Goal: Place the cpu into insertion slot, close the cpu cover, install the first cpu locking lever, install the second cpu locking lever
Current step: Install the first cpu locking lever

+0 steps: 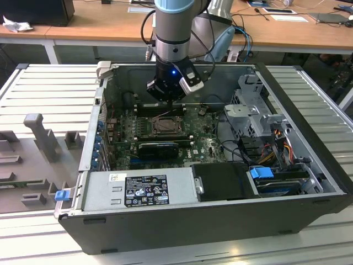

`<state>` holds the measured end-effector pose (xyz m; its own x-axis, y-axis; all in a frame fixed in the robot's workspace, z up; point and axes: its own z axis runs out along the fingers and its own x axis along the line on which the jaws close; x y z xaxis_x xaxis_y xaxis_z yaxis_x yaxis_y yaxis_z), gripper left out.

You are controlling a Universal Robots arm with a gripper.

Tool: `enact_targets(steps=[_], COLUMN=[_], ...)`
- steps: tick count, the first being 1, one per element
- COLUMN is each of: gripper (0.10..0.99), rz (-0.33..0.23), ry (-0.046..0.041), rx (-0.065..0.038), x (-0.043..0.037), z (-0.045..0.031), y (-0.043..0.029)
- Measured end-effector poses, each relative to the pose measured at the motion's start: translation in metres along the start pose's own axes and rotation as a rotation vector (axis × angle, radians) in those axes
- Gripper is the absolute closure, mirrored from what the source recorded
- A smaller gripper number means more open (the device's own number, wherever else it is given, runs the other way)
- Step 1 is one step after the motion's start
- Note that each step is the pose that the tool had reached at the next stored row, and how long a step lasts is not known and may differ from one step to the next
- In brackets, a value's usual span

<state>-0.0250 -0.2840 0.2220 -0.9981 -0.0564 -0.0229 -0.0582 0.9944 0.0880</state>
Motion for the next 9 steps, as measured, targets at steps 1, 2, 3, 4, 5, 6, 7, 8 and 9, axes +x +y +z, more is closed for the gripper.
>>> enact_targets(steps=[1,2,3,4,5,6,7,8,9], gripper=[0.980,0.980,0.980,0.980,0.980,0.980,0.980,0.980,0.980], rz=[-0.003,-0.006,-0.010,-0.012,-0.013,-0.013,-0.013,-0.013,-0.013], ry=[0.0002,0.0006,0.0009,0.0011,0.0012,0.0013,0.0013,0.0013,0.0013], rx=[0.000,0.000,0.000,0.000,0.000,0.000,0.000,0.001,0.001], x=[-0.0002,-0.0005,-0.0008,-0.0011,-0.0014,-0.0017,-0.0022,-0.0024,-0.0029], z=[0.0010,0.0019,0.0027,0.0035,0.0043,0.0055,0.0068,0.0075,0.0086], y=[-0.0001,-0.0002,-0.0003,-0.0004,-0.0005,-0.0006,-0.0008,-0.0008,-0.0010])
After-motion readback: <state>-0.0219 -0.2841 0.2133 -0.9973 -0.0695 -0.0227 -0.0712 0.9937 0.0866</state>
